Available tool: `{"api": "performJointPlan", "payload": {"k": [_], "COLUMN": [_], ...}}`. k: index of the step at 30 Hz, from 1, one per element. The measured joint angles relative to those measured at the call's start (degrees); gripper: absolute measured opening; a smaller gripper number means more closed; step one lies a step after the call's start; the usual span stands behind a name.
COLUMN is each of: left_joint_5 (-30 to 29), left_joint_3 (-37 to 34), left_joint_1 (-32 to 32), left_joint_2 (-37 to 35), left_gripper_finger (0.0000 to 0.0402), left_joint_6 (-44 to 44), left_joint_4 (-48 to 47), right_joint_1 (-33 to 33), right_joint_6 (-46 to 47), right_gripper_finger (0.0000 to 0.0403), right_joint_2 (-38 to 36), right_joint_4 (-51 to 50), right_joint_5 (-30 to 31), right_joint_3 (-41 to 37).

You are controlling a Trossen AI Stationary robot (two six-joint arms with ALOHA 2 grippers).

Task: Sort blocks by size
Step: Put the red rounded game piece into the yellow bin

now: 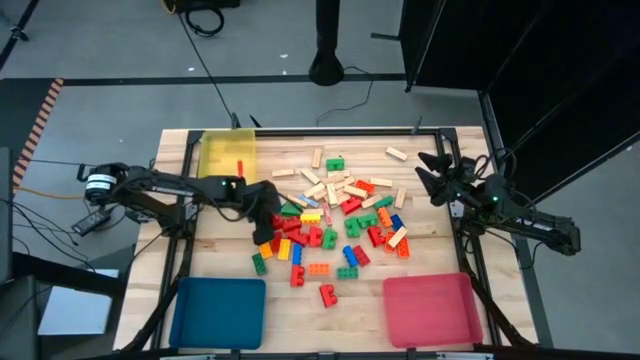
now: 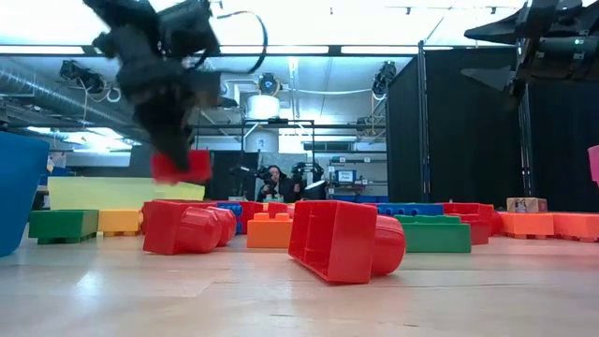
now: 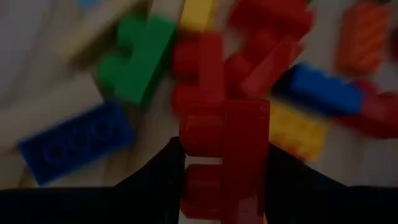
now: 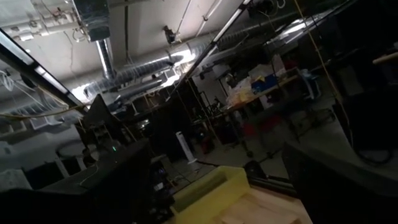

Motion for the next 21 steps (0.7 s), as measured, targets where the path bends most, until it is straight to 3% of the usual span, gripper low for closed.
{"api": "performJointPlan", "payload": {"k": [5, 9, 17, 21], "left_joint_5": [-8.27, -15.33, -26.14, -26.71], "left_joint_3": [9.47, 12.79, 7.27, 2.76], "left_joint_1": [2.42, 6.9, 21.82, 28.09], "left_joint_2": [-0.07, -2.52, -14.23, -18.68], "left_gripper_finger": [0.0149, 0.0148, 0.0133, 0.008], "left_joint_6": [-2.97, -4.37, -9.31, -7.5], "left_joint_4": [-14.25, -21.98, -30.12, -27.57], "right_joint_1": [0.0, 0.0, 0.0, 0.0], "right_joint_6": [-0.1, -0.13, -0.13, -0.13], "right_gripper_finger": [0.0373, 0.0373, 0.0373, 0.0373], "right_joint_2": [0.0, 0.0, 0.0, 0.0], "right_joint_4": [-0.72, -1.4, -2.21, -2.75], "right_joint_5": [0.0, -0.01, -0.02, -0.02], "right_joint_3": [0.0, 0.0, 0.0, 0.0]}}
